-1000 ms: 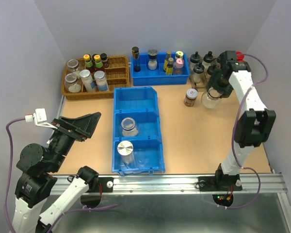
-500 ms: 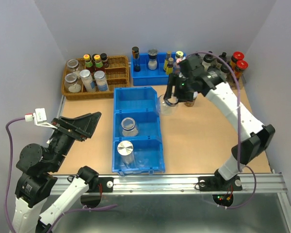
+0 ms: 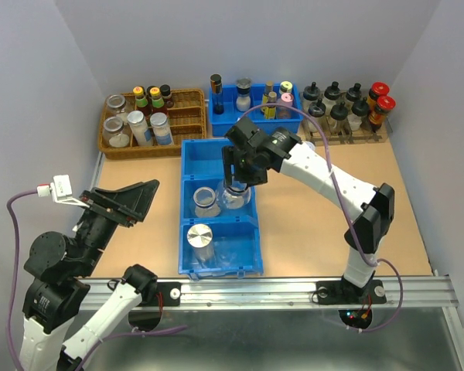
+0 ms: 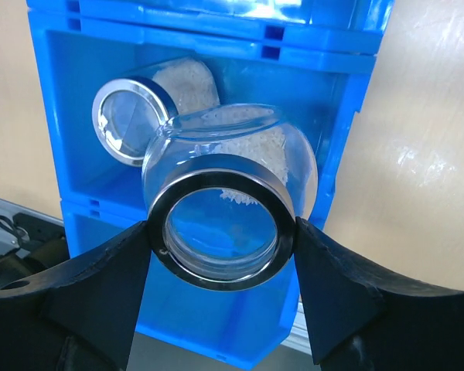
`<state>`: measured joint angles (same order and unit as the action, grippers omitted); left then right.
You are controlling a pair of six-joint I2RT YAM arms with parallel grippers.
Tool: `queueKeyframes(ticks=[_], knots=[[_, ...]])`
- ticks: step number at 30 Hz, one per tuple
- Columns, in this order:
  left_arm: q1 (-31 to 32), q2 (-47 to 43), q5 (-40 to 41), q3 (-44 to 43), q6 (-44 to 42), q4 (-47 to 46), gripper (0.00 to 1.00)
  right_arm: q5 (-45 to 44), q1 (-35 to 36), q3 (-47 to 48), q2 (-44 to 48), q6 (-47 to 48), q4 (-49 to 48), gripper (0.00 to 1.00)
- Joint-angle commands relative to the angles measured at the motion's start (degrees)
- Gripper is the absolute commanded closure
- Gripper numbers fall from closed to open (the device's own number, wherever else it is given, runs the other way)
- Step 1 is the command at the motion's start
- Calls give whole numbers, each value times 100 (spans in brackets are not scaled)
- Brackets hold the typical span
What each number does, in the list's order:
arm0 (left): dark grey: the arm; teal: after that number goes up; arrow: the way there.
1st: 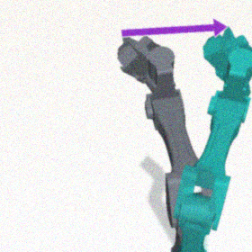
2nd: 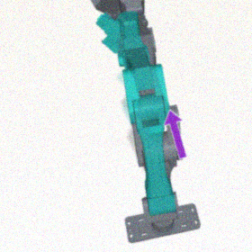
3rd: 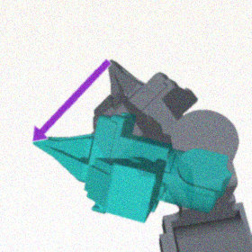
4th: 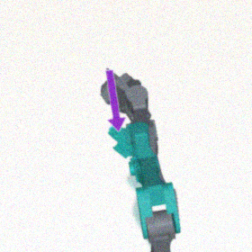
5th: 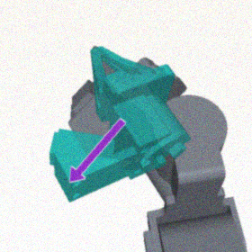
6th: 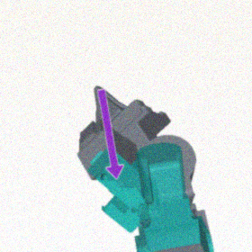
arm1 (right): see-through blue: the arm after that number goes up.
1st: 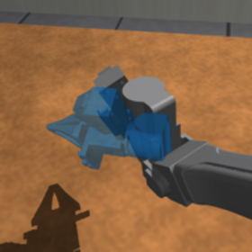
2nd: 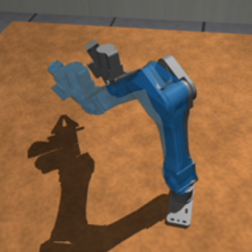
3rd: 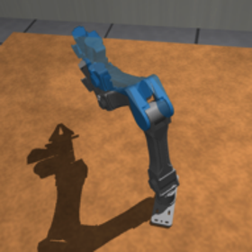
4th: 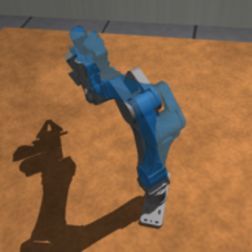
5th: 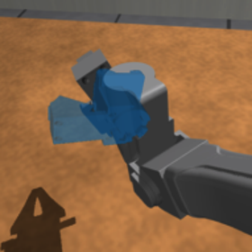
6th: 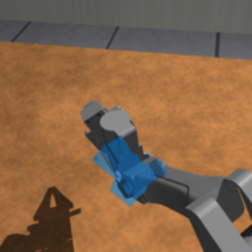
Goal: Organize the condiment bottles
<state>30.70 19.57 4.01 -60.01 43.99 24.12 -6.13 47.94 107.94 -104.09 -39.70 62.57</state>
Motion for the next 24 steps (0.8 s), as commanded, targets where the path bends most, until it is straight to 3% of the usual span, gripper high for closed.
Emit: queueKeyframes(ticks=[1, 7, 21, 24], knots=[[15, -138, 126, -55, -13, -92, 2, -275, 153, 342, 47, -29, -130, 100], [15, -94, 83, -11, 13, -170, 2, -836, 330, -97, -111, -20, -122, 100], [6, -103, 100, -46, 31, -118, 2, -1136, 409, -300, -840, 112, -377, 99], [6, -111, 109, -55, 40, -92, 2, -1171, 409, -300, -884, 112, -403, 85]])
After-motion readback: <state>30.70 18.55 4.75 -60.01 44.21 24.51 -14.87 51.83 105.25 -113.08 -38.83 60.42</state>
